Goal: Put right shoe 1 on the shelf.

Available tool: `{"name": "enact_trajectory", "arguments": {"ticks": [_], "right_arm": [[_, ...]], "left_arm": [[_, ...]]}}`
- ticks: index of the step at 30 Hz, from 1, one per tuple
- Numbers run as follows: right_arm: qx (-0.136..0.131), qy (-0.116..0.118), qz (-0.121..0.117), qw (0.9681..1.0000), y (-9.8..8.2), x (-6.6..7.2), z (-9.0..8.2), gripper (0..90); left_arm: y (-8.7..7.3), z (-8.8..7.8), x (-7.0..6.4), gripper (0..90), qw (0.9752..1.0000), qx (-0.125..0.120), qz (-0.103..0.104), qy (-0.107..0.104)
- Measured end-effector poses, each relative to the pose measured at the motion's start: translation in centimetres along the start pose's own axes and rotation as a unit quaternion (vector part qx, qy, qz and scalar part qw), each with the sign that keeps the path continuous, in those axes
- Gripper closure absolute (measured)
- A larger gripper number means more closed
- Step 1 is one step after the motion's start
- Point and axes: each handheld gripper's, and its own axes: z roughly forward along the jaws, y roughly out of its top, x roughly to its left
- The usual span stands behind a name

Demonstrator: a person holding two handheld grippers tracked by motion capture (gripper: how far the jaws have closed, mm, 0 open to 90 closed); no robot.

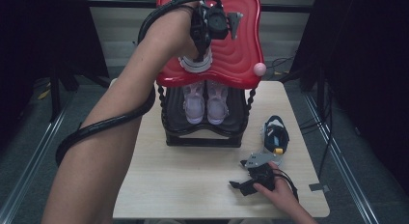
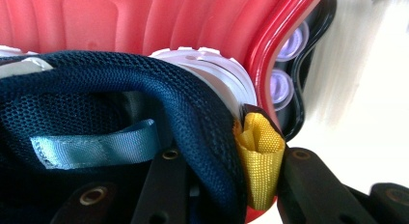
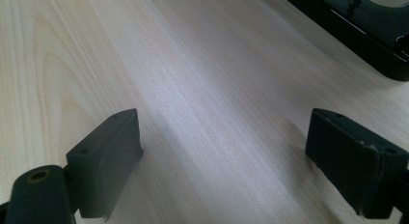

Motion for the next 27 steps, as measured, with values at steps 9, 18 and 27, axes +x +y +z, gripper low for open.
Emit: {"name": "enact_trajectory", "arguments": {"ticks": [9, 18, 27], "right_arm": [[0.000, 0.000, 0.000, 1.0000, 0.01, -0.01, 0.00, 11.7], [0.000, 0.000, 0.000, 1.0000, 0.00, 0.00, 0.00, 11.7], [0.000, 0.000, 0.000, 1.0000, 0.01, 0.00, 0.00, 11.7]], "left_arm": [[-0.11, 0.32, 0.46, 71.7, 1.0000, 0.001, 0.008, -0.001], [-0.33, 0.31, 0.84, 70.8, 0.9999, -0.003, 0.011, -0.006], [-0.74, 0.29, 0.97, 68.2, 1.0000, 0.000, 0.004, 0.000]]}}
